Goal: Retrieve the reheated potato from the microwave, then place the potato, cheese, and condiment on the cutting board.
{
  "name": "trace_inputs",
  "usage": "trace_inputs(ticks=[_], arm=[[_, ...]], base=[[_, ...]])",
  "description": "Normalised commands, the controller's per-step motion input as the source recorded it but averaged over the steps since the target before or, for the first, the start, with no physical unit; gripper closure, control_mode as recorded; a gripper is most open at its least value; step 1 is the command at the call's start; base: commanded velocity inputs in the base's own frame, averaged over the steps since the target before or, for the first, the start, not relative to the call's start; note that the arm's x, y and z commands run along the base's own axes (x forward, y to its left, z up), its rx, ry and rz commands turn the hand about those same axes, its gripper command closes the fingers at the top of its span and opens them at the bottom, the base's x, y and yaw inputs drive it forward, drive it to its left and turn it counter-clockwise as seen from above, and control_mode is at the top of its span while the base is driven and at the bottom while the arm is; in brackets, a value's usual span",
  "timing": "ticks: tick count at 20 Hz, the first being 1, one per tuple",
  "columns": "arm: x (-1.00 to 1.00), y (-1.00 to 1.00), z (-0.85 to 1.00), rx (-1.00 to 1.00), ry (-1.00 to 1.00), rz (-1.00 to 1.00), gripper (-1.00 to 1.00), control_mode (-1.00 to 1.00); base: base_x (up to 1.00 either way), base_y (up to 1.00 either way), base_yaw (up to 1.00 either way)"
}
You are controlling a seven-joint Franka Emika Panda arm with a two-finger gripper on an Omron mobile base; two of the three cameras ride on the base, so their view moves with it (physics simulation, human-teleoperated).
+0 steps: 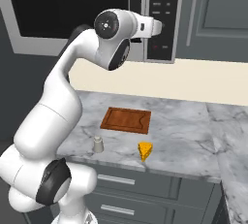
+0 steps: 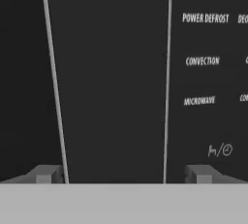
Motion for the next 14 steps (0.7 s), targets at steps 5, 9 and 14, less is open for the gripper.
trace_inputs(ticks=[5, 9, 14], arm=[[0.51, -0.01, 0.00, 0.03, 0.00, 0.02, 1.00, -1.00], [0.12, 0.00, 0.06, 0.00, 0.00, 0.01, 1.00, -1.00], [-0.58, 0.01, 0.39, 0.00, 0.00, 0.00, 1.00, -1.00]], base=[[0.00, 0.00, 0.00], [0.00, 0.00, 0.00], [0.00, 0.00, 0.00]])
